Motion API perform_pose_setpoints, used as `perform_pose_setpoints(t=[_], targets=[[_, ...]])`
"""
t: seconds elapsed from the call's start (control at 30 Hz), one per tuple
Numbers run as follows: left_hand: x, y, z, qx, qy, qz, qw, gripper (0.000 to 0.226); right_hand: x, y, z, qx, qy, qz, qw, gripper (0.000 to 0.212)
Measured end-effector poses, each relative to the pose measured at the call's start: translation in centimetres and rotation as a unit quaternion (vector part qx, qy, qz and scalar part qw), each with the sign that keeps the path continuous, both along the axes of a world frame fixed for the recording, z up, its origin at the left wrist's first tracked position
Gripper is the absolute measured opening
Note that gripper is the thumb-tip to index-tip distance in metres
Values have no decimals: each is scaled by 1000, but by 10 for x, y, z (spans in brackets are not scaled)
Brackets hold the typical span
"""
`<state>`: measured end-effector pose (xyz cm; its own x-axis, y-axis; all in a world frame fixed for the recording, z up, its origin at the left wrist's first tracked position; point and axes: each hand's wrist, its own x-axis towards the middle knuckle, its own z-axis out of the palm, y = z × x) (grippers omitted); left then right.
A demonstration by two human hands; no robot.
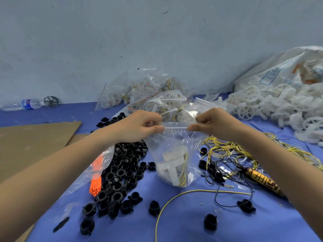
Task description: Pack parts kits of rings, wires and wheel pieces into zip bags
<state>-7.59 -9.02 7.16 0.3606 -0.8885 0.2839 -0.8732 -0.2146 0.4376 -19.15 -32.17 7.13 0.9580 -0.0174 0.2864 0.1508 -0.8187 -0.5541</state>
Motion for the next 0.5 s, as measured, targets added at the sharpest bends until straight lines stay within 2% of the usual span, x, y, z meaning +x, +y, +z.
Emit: perform_pose_setpoints(t=[0.1,0.17,0.3,0.33,0.43,0.5], targets=[[7,7,-1,-22,40,26,999,38,-1,-10,-3,50,-42,-35,997,59],[13,13,-5,-35,101,32,994,38,-1,-16,-7,117,-55,-39,991,57],[15,20,-20,-43,191,49,979,35,12,-18,-30,233,-75,-3,970,58],[15,22,-22,-35,193,62,979,32,18,-14,-39,272,-61,9,960,53],[21,41,-20,6,188,111,976,20,32,2,-69,387,27,35,921,54],[30,71,-15,1,183,147,972,26,34,10,-92,404,51,46,912,42]])
